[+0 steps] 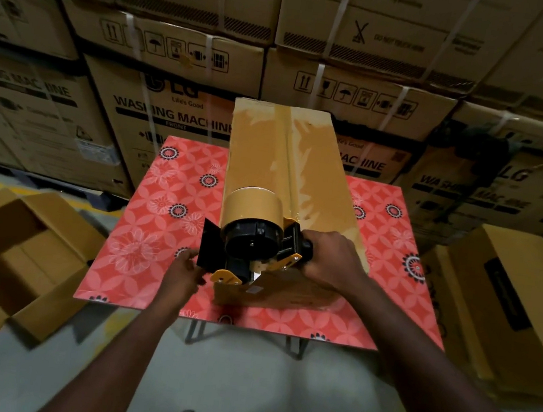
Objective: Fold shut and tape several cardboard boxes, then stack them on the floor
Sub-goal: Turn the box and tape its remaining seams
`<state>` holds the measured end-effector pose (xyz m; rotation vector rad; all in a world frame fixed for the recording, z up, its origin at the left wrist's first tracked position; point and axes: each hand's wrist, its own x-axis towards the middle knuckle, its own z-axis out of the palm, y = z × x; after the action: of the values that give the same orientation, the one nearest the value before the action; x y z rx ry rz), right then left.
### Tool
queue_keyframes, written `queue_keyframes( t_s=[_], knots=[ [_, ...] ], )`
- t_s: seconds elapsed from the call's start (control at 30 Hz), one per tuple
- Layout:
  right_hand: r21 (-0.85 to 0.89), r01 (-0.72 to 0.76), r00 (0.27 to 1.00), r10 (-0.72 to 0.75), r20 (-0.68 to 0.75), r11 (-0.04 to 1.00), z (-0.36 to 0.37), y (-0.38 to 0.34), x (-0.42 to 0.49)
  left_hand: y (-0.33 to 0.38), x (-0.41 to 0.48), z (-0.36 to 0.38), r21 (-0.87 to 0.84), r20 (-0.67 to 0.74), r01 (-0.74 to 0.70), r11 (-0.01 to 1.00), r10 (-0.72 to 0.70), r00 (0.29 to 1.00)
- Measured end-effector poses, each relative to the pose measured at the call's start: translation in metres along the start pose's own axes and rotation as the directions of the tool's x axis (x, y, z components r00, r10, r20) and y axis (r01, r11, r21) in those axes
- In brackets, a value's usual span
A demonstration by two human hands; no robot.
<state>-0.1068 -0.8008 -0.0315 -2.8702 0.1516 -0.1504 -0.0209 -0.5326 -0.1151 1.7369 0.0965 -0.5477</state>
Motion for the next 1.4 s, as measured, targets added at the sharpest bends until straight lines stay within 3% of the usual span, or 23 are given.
queue_keyframes(
  t_s=[0.1, 0.3, 0.47, 0.7, 0.9, 1.0, 1.13, 1.27, 1.33, 1.4],
  knots=[
    [0.03, 0.021, 0.999, -0.023, 0.044, 0.999, -0.002, 0.003, 0.002, 0.014, -0.002, -0.002, -0.086, -0.013, -0.122, 0.989, 0.121, 0.993],
    [0.072, 0.041, 0.993, -0.049, 0.105, 0.997, -0.006, 0.005, 0.007, 0.028, -0.019, 0.005, -0.004, 0.01, -0.375, 0.927, 0.375, 0.927],
    [0.058, 0.032, 0.998, -0.035, 0.053, 0.998, -0.006, 0.0, 0.002, 0.022, -0.019, 0.008, 0.047, -0.03, -0.427, 0.903, 0.429, 0.903],
    [0.033, 0.026, 0.998, -0.027, 0.054, 0.999, -0.015, -0.001, -0.001, 0.025, -0.015, 0.003, 0.119, 0.039, -0.508, 0.853, 0.507, 0.861],
    [-0.072, -0.004, 1.0, 0.003, -0.011, 0.997, -0.031, 0.055, -0.024, 0.021, -0.006, 0.001, 0.123, 0.013, -0.492, 0.862, 0.494, 0.869],
    [0.064, -0.056, 0.998, 0.056, -0.008, 0.996, -0.034, 0.088, -0.041, 0.021, -0.008, 0.006, 0.187, -0.018, -0.485, 0.854, 0.497, 0.868],
    [0.175, -0.037, 0.999, 0.033, 0.022, 0.984, -0.025, 0.098, -0.045, 0.024, -0.015, 0.017, 0.429, -0.018, -0.596, 0.679, 0.666, 0.746],
    [0.215, -0.012, 1.0, 0.009, 0.018, 0.977, -0.022, 0.101, -0.043, 0.017, -0.029, 0.04, 0.633, 0.318, -0.692, 0.347, 0.699, 0.641],
    [0.218, -0.005, 1.0, 0.001, 0.019, 0.976, -0.021, 0.103, -0.043, 0.015, -0.038, 0.057, 0.615, 0.481, -0.747, 0.255, 0.629, 0.611],
    [0.225, -0.004, 1.0, -0.001, 0.024, 0.974, -0.021, 0.104, -0.043, 0.014, -0.042, 0.069, 0.588, 0.556, -0.783, 0.203, 0.601, 0.574]
  ],
)
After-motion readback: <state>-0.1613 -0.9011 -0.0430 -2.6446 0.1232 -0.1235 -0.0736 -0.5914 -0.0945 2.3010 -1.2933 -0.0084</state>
